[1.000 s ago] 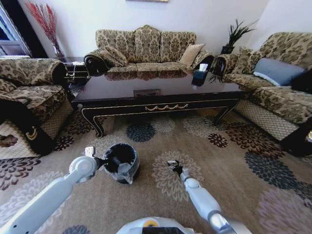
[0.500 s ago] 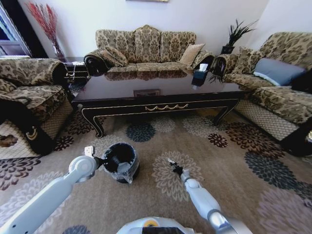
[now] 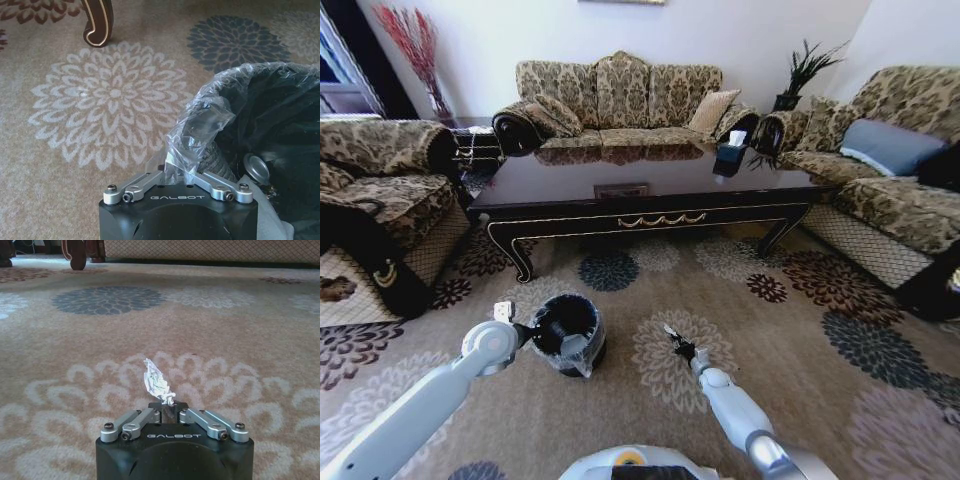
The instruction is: Move to the front of the table and pick up the trash from the floor, then place it into the trash bin.
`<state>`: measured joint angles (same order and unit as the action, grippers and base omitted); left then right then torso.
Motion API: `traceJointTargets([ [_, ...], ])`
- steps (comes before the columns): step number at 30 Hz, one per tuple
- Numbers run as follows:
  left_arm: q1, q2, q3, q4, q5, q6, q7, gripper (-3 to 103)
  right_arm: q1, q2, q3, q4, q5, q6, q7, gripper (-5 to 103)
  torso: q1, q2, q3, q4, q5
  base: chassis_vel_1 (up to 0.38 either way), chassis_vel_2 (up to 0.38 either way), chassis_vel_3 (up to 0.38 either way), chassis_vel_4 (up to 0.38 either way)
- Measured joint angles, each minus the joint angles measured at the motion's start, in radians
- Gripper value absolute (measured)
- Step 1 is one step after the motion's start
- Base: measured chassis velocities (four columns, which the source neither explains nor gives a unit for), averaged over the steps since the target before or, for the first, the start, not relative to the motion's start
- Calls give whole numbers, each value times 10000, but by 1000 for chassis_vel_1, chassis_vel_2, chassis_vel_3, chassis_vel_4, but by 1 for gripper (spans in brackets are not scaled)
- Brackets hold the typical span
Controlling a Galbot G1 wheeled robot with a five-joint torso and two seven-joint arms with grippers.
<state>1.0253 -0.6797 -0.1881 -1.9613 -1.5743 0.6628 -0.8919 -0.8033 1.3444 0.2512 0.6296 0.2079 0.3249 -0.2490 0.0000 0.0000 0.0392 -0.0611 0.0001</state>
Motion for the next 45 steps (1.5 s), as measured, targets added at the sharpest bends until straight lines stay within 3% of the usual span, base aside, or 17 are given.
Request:
traceJointTargets([
  [4, -95, -69, 117, -16, 7, 0, 0, 0, -430, -175, 21, 713, 128, -42, 37, 13, 0, 0, -1, 0, 0, 0, 0, 0, 0],
  [5, -138, -99, 165, -16, 15, 0, 0, 0, -573, -249, 24, 969, 185, -75, 61, 4, 0, -1, 0, -1, 1, 0, 0, 0, 0],
  [8, -278, -235, 363, -17, 59, 8, -7, 0, -996, -519, 44, 1922, 425, -213, 174, 1, 0, 0, -1, -1, 1, 0, 0, 0, 0],
  [20, -987, -1196, 1546, 168, 446, 116, -195, 0, -2809, -2127, 468, 6556, 1634, -880, 689, 0, 0, 0, 0, -6, -2, 0, 0, 0, 0],
  [24, -1119, -1461, 1869, 158, 657, 114, -315, 0, -3315, -2612, 539, 7811, 1847, -1022, 784, 0, 0, 0, -1, 7, 2, 0, 0, 0, 0],
  [26, -1278, -1677, 2082, 128, 667, 104, -383, 0, -3942, -2872, 689, 8794, 1892, -1107, 834, 0, 0, 0, 0, -6, 0, 0, 0, 0, 0],
  [34, -1596, -1843, 2627, 8, 621, 73, -662, 0, -4975, -3297, 838, 11082, 2022, -1296, 925, 0, 0, 0, -1, 3, 0, 0, 0, 0, 0],
  [40, -2652, -1993, 3644, 56, 265, -6, -909, 0, -5500, -3442, 909, 12518, 2208, -1533, 1014, 0, 0, -1, 0, -1, 1, 0, 0, 0, 0],
  [45, -3632, -2513, 4531, 169, -152, -129, -1174, 0, -6108, -3611, 886, 13210, 2029, -1543, 919, 0, 0, 0, 0, -2, 1, 0, 0, 0, 0],
])
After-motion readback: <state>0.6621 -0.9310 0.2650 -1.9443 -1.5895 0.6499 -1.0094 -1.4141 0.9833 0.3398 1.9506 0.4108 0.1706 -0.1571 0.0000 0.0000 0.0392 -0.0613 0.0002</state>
